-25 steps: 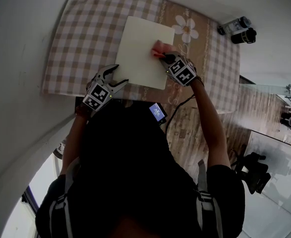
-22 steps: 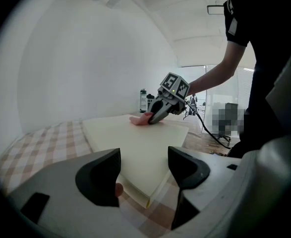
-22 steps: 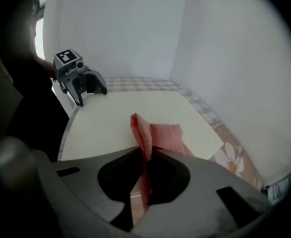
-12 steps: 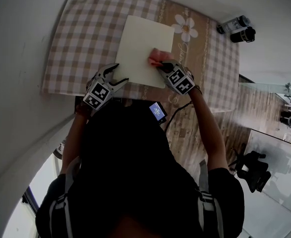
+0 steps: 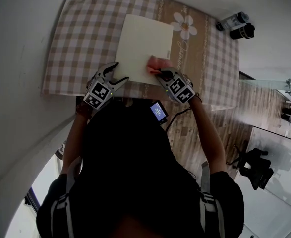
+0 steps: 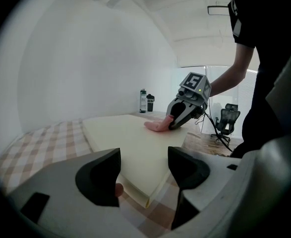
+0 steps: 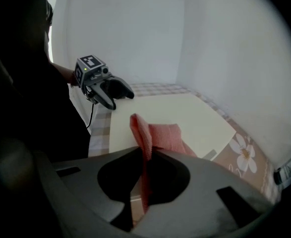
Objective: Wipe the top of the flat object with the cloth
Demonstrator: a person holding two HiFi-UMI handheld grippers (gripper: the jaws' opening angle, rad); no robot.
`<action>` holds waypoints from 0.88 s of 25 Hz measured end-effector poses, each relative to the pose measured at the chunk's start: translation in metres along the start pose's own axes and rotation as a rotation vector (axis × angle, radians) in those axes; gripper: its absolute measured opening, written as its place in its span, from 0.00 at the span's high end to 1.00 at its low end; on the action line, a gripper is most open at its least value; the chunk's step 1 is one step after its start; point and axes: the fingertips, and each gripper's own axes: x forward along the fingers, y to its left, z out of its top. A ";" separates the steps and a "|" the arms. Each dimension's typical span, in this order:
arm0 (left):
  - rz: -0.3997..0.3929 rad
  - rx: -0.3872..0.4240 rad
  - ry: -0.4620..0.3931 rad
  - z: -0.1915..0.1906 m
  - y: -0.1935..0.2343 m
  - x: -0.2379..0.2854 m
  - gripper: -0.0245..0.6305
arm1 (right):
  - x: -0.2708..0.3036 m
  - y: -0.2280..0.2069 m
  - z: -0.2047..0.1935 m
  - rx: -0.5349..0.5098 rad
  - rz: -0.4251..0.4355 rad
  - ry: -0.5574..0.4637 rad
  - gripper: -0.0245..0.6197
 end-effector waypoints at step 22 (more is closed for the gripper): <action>0.069 0.013 -0.069 0.037 0.013 -0.028 0.72 | -0.041 0.064 0.045 -0.026 0.013 -0.257 0.93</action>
